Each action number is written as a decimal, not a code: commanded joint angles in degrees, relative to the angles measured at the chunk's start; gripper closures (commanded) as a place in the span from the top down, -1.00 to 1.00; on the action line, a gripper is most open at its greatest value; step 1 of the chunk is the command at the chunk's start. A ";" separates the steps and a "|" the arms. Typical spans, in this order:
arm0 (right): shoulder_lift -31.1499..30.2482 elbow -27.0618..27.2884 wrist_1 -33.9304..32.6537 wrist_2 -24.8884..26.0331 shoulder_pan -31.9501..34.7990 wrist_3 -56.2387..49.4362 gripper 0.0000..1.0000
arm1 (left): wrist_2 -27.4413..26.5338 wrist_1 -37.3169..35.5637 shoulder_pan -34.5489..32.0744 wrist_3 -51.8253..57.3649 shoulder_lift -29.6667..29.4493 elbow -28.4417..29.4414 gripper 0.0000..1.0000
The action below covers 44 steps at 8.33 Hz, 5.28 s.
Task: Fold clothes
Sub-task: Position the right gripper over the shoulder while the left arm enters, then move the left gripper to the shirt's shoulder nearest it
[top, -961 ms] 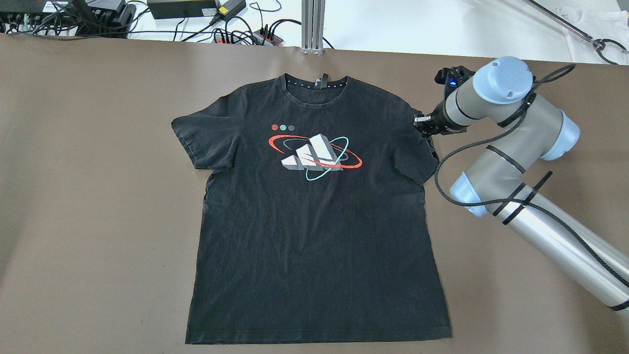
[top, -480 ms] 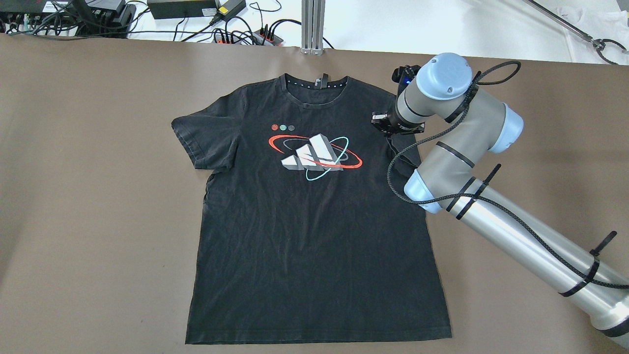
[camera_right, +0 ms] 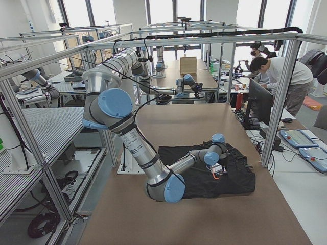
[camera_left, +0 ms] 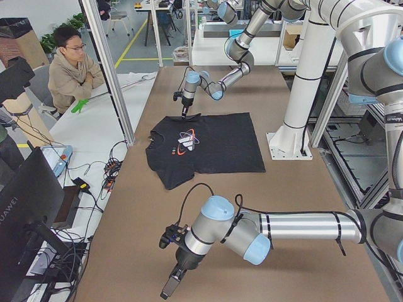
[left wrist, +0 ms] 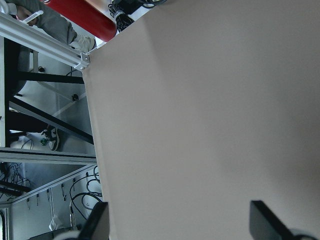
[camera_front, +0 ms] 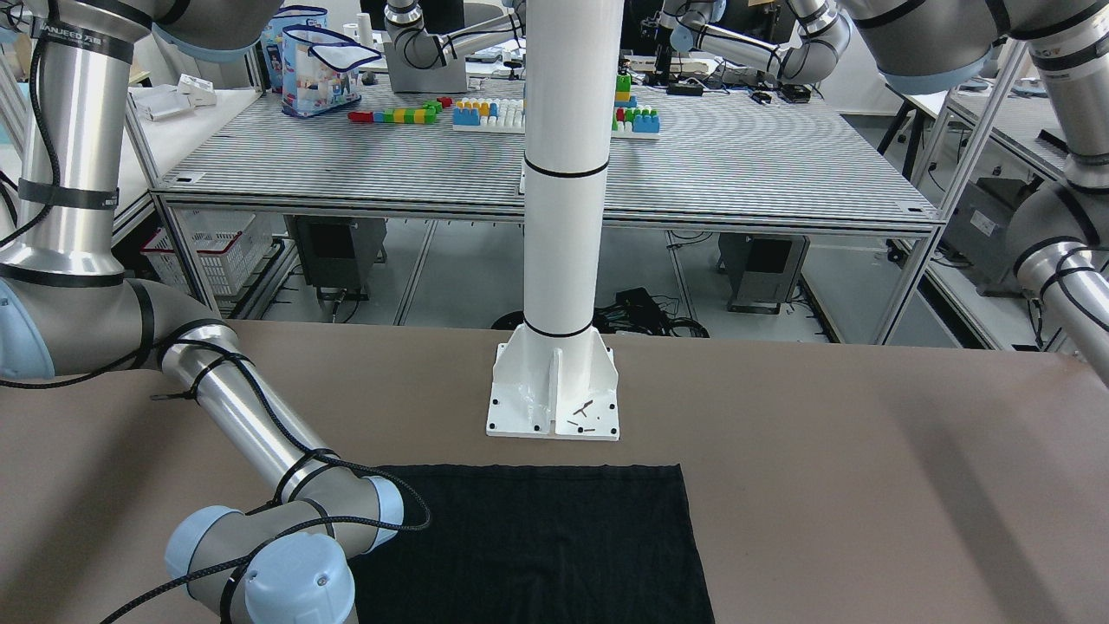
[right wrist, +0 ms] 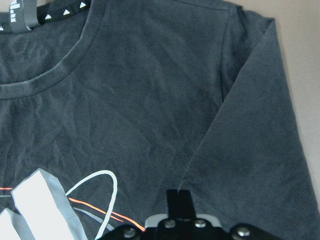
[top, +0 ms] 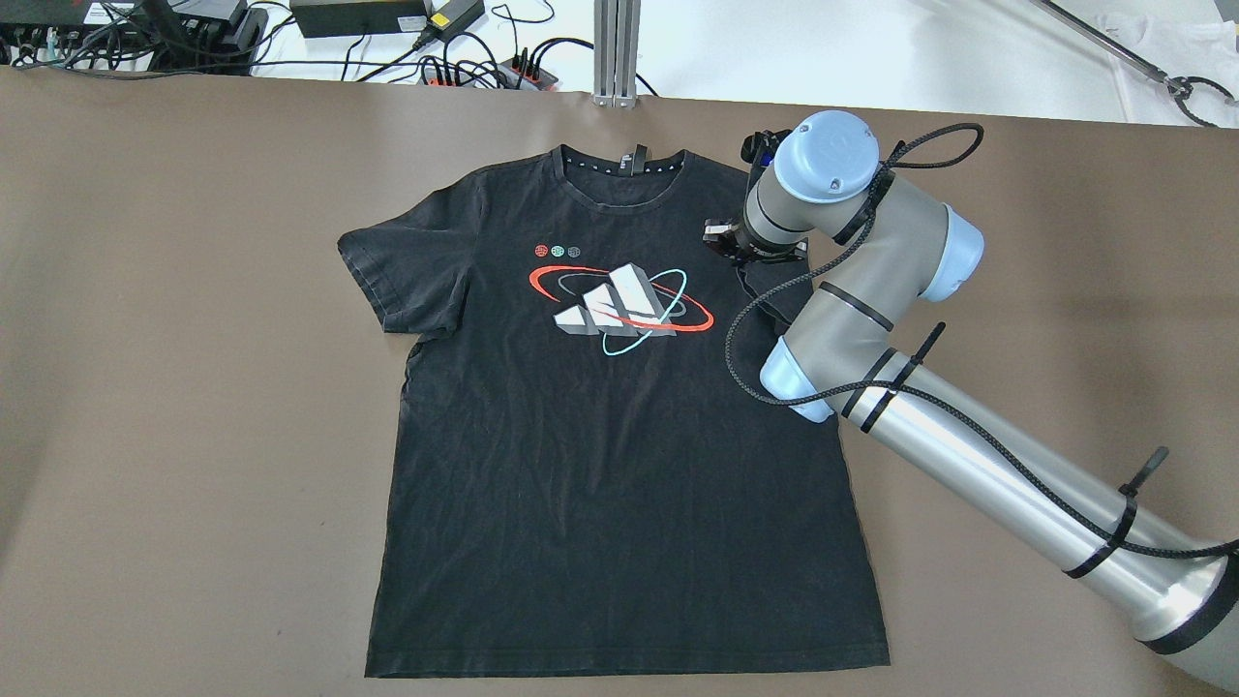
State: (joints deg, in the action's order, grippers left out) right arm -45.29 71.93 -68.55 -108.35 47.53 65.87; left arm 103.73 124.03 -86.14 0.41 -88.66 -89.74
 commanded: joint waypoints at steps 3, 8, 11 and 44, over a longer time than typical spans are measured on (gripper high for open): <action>0.11 0.23 0.52 1.30 -1.92 0.49 0.90 | 10.85 -0.11 4.47 -12.40 -4.84 0.26 1.00; -3.04 4.88 0.61 1.30 -1.92 0.75 0.90 | 22.75 0.42 16.69 -29.91 -20.29 8.94 0.72; -3.93 6.12 0.61 1.22 -1.92 0.67 0.90 | 22.57 2.43 22.58 -33.37 -26.99 15.88 0.21; -5.08 6.74 0.87 1.30 -2.61 0.75 0.90 | 6.14 -2.23 39.65 -66.77 -52.06 23.74 1.00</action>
State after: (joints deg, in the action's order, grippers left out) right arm -50.33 78.57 -67.68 -107.07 45.49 66.19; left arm 110.31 120.49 -46.72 -65.29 -141.36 -65.06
